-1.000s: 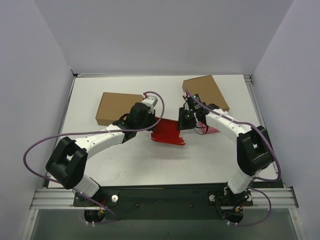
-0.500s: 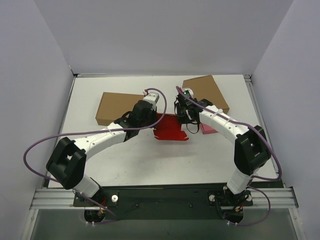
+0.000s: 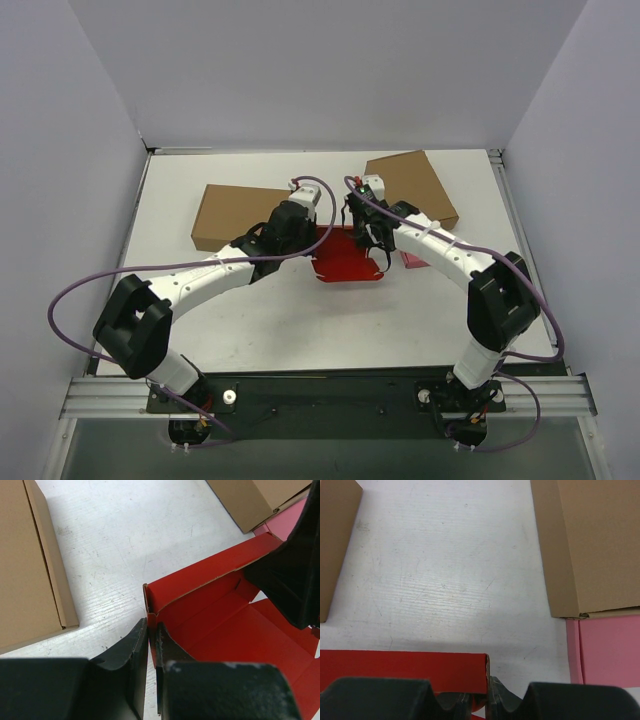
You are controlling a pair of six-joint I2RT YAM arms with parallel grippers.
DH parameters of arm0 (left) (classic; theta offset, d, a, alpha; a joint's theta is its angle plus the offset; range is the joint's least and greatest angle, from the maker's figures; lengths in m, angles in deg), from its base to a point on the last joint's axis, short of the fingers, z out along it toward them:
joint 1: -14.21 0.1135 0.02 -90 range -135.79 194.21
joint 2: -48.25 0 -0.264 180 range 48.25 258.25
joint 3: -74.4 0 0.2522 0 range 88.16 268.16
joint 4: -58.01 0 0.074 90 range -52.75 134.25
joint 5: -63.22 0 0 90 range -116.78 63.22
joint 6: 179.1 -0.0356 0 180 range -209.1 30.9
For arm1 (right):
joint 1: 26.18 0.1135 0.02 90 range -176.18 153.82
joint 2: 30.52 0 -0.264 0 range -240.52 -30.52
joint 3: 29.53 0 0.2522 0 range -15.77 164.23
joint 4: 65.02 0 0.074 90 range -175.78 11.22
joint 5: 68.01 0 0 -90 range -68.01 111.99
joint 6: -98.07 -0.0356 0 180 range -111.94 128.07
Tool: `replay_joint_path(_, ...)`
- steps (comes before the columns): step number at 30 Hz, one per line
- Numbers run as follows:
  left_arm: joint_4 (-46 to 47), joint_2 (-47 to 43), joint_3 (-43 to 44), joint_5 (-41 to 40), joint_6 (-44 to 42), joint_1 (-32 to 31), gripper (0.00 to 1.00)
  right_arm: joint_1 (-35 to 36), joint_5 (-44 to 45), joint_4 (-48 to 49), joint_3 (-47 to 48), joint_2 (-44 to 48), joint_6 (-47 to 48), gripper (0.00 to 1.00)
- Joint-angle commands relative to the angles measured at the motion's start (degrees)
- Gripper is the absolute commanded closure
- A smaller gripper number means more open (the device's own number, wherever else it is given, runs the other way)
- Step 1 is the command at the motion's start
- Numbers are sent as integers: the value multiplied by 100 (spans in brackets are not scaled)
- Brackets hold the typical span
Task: Fold the paper box
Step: Fold the paper box at the center of the board.
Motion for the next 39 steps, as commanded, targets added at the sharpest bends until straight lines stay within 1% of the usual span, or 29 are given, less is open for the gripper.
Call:
replay_joint_path(1, 64, -143, 385, -73, 10, -8, 100, -259, 1091, -496, -219, -145, 90, 100)
replay_joint_path(2, 64, -135, 393, -55, 10, -17, 100, -259, 1074, -504, -228, -136, 81, 100)
replay_joint_path(5, 143, -135, 376, 76, 45, -8, 100, -329, 645, -461, -166, -145, 2, 100)
replay_joint_path(6, 152, -126, 376, 112, 62, 9, 100, -364, 225, -339, -166, -136, 11, 100)
replay_joint_path(8, 152, -74, 384, 278, 133, 36, 100, -443, -181, -258, -149, -110, -50, 100)
replay_joint_path(10, -83, 40, 437, 497, 194, 176, 100, -496, -681, -241, -131, -58, -68, 99)
replay_joint_path(11, -198, 189, 516, 577, 203, 255, 100, -549, -849, -241, -157, -5, -77, 89)
replay_joint_path(13, -470, 357, 578, 709, 151, 440, 100, -593, -1184, -232, -271, 188, -42, 77)
replay_joint_path(14, -550, 514, 639, 797, 115, 484, 100, -611, -1533, -232, -298, 267, 37, 65)
replay_joint_path(16, -664, 690, 692, 937, -25, 616, 100, -611, -1834, -232, -438, 496, 90, 56)
replay_joint_path(17, -717, 744, 797, 1016, -69, 642, 100, -611, -2166, -232, -491, 592, 151, 50)
replay_joint_path(19, -919, 945, 920, 1070, -210, 747, 100, -602, -2423, -241, -570, 865, 169, 41)
replay_joint_path(20, -981, 1016, 1008, 1401, -262, 783, 100, -611, -2529, -249, -649, 953, 161, 40)
replay_joint_path(24, -1235, 1262, 1245, 1807, -561, 853, 100, -663, -2732, -249, -702, 1182, 239, 37)
replay_joint_path(30, -1509, 1447, 1369, 1931, -685, 862, 100, -725, -2916, -223, -641, 998, 231, 37)
replay_joint_path(33, -1535, 1465, 1360, 1870, -597, 880, 100, -848, -2977, -197, -754, 962, 99, 38)
replay_joint_path(36, -1387, 1439, 1229, 1957, -413, 984, 100, -1321, -3583, 197, -1044, 1128, -182, 40)
replay_joint_path(37, -1307, 1412, 1167, 2106, -351, 1029, 100, -1462, -3994, 364, -1306, 1190, -252, 41)
replay_joint_path(38, -1228, 1386, 1045, 2203, -281, 1073, 100, -1724, -4198, 644, -1396, 1234, -348, 41)
replay_joint_path(39, -1054, 1368, 983, 2291, -159, 1143, 100, -1805, -4356, 725, -1466, 1278, -332, 44)
